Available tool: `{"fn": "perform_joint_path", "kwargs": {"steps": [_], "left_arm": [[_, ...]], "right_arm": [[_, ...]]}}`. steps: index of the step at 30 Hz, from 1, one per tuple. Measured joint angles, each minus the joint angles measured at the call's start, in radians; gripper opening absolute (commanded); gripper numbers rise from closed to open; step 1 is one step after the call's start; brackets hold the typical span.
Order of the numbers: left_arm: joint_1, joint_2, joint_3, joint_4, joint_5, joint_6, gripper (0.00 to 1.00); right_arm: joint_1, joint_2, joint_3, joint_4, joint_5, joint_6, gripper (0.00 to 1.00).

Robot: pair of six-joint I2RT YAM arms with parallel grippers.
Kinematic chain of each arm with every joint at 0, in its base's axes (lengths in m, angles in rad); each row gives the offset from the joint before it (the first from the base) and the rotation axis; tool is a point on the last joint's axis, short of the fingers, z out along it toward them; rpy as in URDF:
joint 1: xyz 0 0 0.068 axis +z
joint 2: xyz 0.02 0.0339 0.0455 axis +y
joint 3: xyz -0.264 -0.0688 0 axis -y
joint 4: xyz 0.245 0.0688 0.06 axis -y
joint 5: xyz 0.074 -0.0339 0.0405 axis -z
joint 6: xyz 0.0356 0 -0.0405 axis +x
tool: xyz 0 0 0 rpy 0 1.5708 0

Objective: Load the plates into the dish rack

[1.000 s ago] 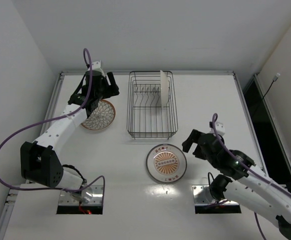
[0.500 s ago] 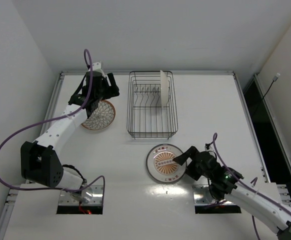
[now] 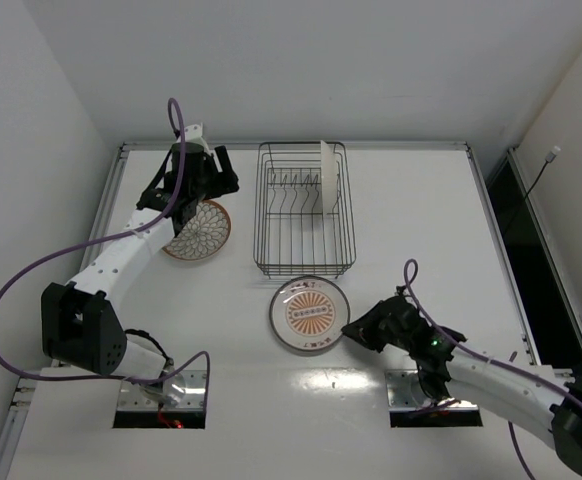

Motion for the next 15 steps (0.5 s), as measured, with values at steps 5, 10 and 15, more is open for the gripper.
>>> {"fn": "perform_joint_path", "kwargs": {"steps": [5, 10, 15], "left_arm": [[0.0, 0.0, 0.0, 0.0, 0.0, 0.0, 0.67], [0.0, 0.0, 0.0, 0.0, 0.0, 0.0, 0.67], [0.0, 0.0, 0.0, 0.0, -0.003, 0.0, 0.67]], "right_arm": [[0.0, -0.038, -0.001, -0.041, 0.01, -0.019, 0.0], [0.007, -0.138, -0.001, -0.187, 0.054, -0.068, 0.0], [0.019, -0.23, 0.035, -0.349, 0.097, -0.13, 0.0]]}}
